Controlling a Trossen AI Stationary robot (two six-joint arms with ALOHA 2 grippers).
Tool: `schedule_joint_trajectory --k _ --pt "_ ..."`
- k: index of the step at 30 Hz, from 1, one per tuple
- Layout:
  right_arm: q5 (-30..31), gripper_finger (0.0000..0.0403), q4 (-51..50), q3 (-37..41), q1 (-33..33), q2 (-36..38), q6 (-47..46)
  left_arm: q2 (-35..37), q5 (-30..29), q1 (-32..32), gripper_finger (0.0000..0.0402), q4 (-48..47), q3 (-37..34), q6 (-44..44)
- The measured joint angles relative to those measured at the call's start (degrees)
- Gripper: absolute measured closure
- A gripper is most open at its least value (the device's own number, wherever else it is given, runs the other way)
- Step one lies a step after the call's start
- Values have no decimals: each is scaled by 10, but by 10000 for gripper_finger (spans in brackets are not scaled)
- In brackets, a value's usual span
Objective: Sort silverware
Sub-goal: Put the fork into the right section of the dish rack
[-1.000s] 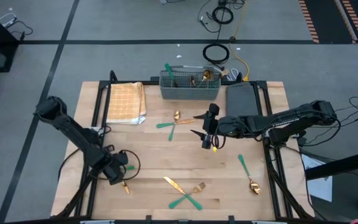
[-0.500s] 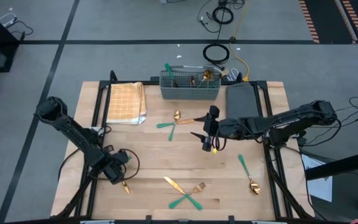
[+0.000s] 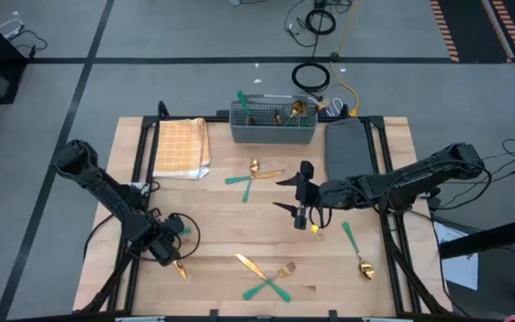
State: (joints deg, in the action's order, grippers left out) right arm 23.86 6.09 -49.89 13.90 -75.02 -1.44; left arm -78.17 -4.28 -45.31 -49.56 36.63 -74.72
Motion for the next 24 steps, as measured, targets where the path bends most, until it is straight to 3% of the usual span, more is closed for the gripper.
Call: schedule_joint_trajectory --k 3,9,11,17,24 --pt "1 140 -1 0 1 0 2 0 -30 8 401 -20 36 14" --pt "1 140 -1 0 1 0 3 1 -36 46 401 -47 74 81" --pt "1 140 -3 0 1 0 1 1 -42 73 401 -57 88 120" --pt "17 140 -8 0 1 0 -3 3 -134 175 401 -64 140 273" --pt "18 140 -14 0 1 0 -9 3 -151 278 401 -64 170 425"
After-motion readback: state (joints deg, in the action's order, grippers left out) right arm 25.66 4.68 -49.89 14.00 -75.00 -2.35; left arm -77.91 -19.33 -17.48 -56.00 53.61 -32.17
